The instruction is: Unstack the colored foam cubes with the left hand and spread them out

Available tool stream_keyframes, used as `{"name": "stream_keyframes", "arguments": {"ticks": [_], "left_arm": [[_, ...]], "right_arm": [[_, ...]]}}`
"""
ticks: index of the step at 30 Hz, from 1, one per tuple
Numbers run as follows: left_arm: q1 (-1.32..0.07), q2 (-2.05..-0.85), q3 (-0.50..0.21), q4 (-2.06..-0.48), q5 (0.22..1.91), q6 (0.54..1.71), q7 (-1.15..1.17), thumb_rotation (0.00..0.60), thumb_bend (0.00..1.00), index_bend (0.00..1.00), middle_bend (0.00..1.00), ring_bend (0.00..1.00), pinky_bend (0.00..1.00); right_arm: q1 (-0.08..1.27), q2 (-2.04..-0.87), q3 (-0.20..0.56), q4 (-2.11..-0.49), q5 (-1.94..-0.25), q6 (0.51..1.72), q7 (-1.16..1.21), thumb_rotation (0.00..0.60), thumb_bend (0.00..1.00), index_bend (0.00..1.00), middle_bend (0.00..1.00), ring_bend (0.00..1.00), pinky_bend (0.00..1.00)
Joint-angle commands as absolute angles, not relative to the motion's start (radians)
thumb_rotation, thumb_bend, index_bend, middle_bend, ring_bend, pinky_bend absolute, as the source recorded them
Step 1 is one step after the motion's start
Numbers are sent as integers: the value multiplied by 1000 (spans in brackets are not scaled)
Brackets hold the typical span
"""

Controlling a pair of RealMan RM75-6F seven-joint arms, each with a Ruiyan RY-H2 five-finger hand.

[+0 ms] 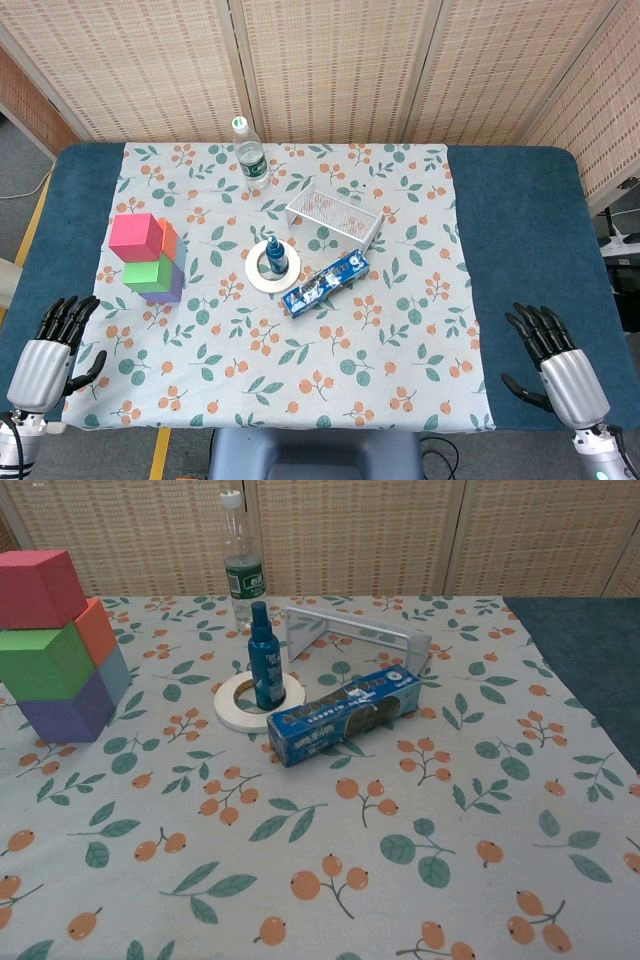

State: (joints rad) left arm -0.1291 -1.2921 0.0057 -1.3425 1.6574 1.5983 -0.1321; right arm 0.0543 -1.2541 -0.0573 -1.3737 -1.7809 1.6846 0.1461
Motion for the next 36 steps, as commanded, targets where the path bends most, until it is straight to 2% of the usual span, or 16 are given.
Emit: {"name": "stream_keyframes", "arguments": {"ticks": [1, 6, 11, 15, 19, 25, 36], "left_arm": [[-130, -1291, 5, -1343, 1652, 1590, -131, 600, 413, 0, 58, 7, 65], [-135, -1299, -15, -1344, 1626, 1583, -116, 600, 416, 0, 10, 0, 65], [-215, -1296, -117, -1359, 1592, 1558, -179, 600, 426, 0, 0, 0, 64], [-303, -1292, -190, -1373, 1548, 1475, -207, 600, 414, 0, 0, 0, 49], [-408, -1287, -251, -1388, 1468, 1317, -212, 600, 408, 0, 0, 0, 26], [-500, -1229, -275, -1433, 1378, 1117, -212, 600, 369, 0, 0, 0, 32], [-595, -1204, -269, -1409, 1301, 945, -177, 600, 360, 0, 0, 0, 26]], "right_arm": [[46, -1256, -49, -1380, -1764, 1683, 109, 600, 145, 0, 0, 0, 0], [39, -1247, -47, -1398, -1754, 1681, 100, 600, 145, 0, 0, 0, 0], [42, -1240, -52, -1400, -1757, 1667, 96, 600, 144, 0, 0, 0, 0], [45, -1235, -54, -1403, -1766, 1666, 101, 600, 145, 0, 0, 0, 0], [48, -1232, -58, -1405, -1777, 1663, 106, 600, 145, 0, 0, 0, 0], [54, -1216, -74, -1418, -1804, 1661, 131, 600, 145, 0, 0, 0, 0], [57, -1218, -74, -1405, -1811, 1663, 138, 600, 145, 0, 0, 0, 0]]}}
